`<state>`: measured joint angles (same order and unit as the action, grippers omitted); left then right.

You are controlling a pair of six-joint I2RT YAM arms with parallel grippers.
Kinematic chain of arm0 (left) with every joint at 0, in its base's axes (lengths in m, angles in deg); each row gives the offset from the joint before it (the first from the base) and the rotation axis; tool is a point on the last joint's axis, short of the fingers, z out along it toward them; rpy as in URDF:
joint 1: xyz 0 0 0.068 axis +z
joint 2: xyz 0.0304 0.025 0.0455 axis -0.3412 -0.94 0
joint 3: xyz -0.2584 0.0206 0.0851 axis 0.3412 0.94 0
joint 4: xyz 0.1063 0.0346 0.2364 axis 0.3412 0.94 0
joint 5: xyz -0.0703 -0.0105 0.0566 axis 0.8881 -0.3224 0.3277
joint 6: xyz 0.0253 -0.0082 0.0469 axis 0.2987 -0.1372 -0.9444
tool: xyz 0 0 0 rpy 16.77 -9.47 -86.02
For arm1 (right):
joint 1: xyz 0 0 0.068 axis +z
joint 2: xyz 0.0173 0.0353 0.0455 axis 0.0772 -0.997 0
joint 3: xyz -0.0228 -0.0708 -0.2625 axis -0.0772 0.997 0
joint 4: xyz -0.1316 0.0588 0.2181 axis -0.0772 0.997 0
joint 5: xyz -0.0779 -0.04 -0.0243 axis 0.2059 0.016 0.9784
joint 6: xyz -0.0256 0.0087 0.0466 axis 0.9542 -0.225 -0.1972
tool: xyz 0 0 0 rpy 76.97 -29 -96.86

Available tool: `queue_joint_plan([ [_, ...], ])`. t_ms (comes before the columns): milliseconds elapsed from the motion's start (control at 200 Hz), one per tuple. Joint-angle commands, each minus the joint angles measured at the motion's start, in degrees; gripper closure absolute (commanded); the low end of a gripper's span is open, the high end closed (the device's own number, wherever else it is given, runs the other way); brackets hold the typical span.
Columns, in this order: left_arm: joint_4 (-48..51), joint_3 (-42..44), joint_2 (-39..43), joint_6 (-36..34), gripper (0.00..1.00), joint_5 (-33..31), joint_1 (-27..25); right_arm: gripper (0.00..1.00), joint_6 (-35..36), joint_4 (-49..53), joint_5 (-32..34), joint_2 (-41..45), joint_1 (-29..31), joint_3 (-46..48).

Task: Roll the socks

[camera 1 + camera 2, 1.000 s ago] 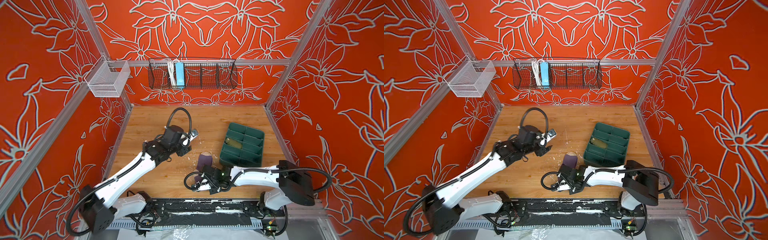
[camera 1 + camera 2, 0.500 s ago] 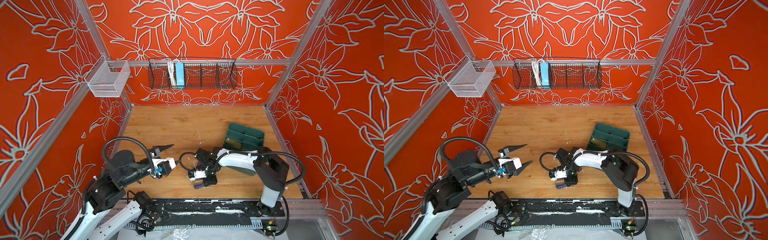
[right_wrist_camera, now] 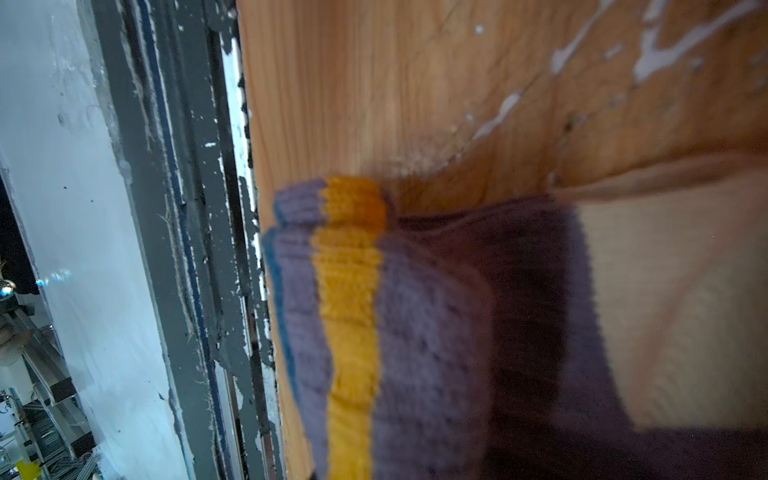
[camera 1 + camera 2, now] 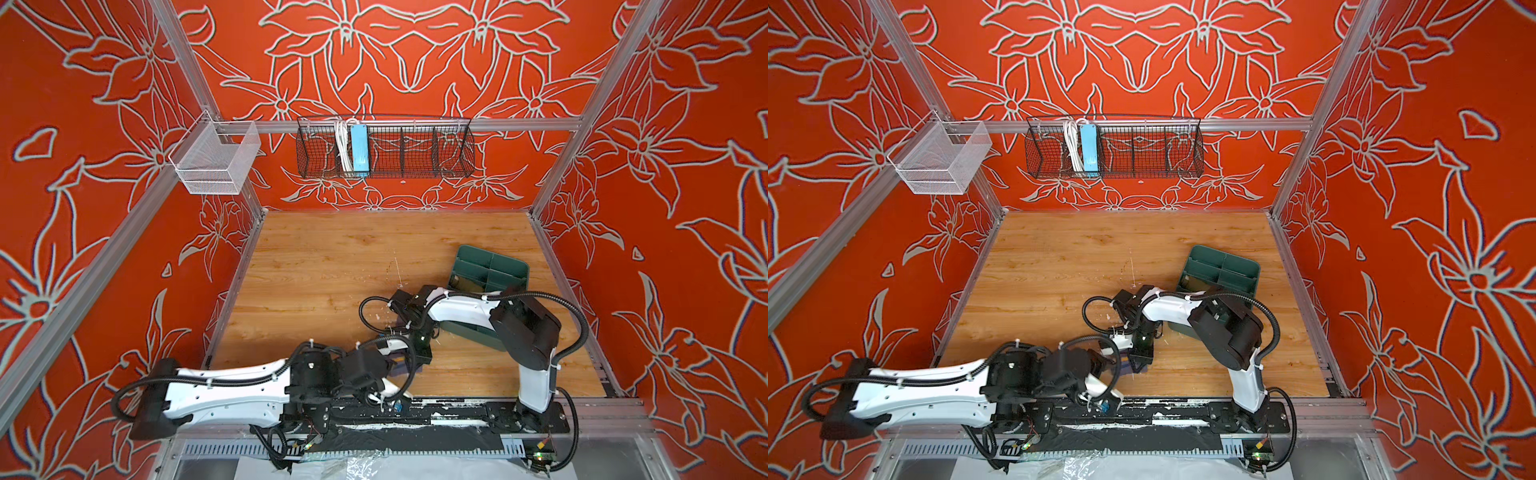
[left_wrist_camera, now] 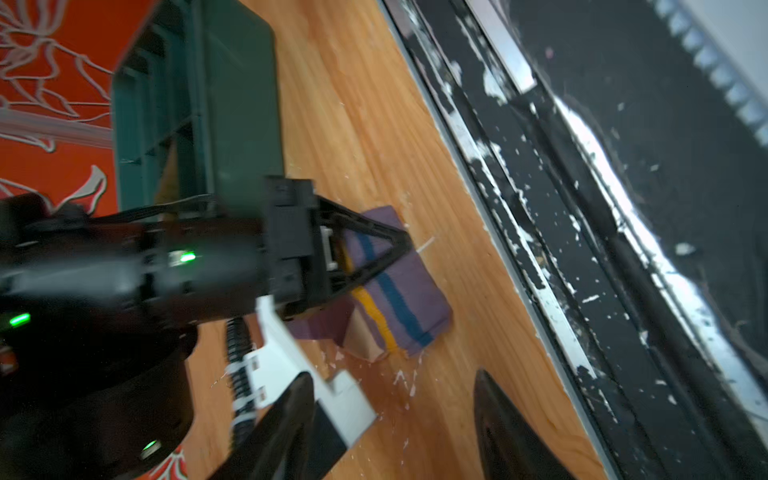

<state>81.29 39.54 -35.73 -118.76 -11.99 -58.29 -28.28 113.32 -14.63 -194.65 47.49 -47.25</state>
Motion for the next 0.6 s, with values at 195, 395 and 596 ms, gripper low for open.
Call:
queue_joint_plan([
  [195, -23.8, 8.9, -10.61, -15.98, 0.36, -14.22, 0.73, 1.0, 0.71, 1.12, 1.55, -2.08, -0.13, 1.38],
  [395, -22.72, 3.79, -18.53, -6.31, 0.33, -16.78, 3.34, 1.0, -0.17, 0.15, 2.56, -1.72, -0.15, 1.73],
  [596, -12.84, -2.98, -22.33, 9.99, 0.33, -12.4, 3.22, 1.0, 0.0, -0.19, 3.22, -1.63, -0.4, 1.64],
])
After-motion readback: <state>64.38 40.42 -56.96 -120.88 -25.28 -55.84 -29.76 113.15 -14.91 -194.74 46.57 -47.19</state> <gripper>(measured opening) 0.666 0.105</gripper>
